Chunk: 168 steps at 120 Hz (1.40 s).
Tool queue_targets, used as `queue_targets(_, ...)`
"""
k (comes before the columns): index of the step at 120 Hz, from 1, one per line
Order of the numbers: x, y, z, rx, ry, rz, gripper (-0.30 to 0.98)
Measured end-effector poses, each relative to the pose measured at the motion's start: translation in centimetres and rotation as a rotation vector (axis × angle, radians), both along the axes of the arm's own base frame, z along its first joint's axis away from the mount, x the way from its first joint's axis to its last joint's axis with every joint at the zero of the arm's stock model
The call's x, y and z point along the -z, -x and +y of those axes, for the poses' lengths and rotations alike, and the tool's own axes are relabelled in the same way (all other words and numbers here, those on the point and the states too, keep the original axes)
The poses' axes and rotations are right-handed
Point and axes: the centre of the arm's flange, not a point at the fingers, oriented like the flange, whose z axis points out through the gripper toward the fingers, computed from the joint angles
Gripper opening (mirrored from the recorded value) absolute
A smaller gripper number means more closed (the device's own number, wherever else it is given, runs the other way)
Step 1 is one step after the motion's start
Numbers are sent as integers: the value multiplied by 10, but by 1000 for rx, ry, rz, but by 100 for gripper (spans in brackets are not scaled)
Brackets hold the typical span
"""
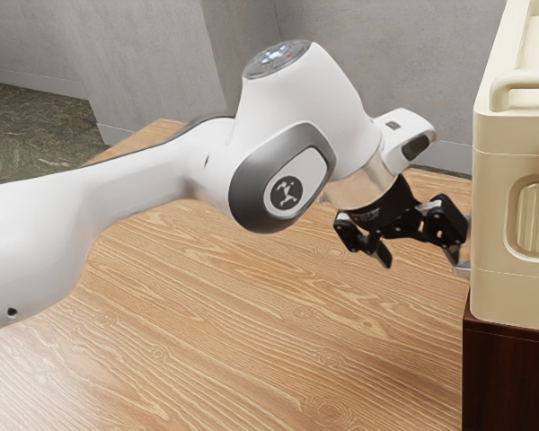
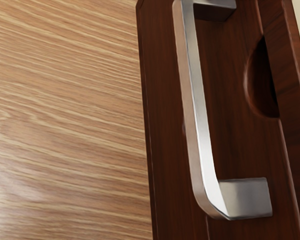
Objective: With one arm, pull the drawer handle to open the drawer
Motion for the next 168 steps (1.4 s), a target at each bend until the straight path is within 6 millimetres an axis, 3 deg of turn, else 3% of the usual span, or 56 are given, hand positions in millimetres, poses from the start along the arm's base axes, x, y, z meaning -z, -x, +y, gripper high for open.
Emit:
queue_targets(31, 4, -1, 2, -1, -4, -11, 49)
queue_targets(75, 11, -3, 1, -1, -5, -23, 37)
queue_targets(105, 0, -14, 3, -4, 1, -56, 42)
queue_targets(168, 17, -43, 10, -13, 4, -52, 43)
